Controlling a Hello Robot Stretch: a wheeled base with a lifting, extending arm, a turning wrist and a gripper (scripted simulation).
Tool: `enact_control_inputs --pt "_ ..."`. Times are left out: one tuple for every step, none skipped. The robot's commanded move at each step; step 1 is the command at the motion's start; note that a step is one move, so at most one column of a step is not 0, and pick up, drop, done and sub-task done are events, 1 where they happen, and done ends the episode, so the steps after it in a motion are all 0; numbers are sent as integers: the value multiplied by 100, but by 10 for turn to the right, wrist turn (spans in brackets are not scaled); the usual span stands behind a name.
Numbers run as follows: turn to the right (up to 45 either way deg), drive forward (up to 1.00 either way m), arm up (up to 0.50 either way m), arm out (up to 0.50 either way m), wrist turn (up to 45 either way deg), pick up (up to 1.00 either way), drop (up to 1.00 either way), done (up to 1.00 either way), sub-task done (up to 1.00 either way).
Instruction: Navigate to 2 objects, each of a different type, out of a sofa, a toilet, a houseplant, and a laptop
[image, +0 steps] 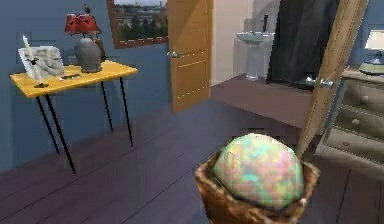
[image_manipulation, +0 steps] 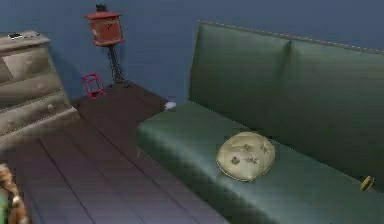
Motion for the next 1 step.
enact_control_inputs --pt "-390 0 0 0 0 0 0 0 0"
